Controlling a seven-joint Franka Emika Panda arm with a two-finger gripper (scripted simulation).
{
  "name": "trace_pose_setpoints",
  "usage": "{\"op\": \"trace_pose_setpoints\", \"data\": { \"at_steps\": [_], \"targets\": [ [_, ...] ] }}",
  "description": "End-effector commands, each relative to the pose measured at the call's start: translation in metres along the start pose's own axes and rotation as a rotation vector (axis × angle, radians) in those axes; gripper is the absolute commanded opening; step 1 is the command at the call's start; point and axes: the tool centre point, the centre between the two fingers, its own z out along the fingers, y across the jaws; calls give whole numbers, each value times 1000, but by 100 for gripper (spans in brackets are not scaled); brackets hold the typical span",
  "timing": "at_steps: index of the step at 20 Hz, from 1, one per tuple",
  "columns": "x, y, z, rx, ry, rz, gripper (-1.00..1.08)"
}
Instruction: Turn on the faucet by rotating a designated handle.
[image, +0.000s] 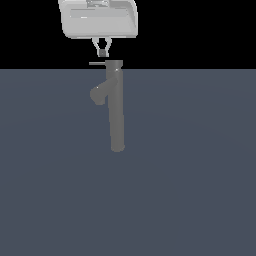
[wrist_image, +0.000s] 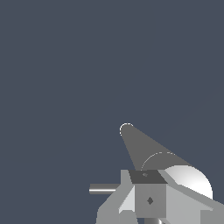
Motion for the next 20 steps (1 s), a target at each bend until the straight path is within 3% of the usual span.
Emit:
{"op": "trace_pose_setpoints", "data": {
  "at_steps": [1,13,20],
  "targets": [
    [9,-6,11,2,2,2,-100],
    [21,-16,27,4,4,4,-100],
    [2,-21,27,4,4,4,-100]
  ]
}}
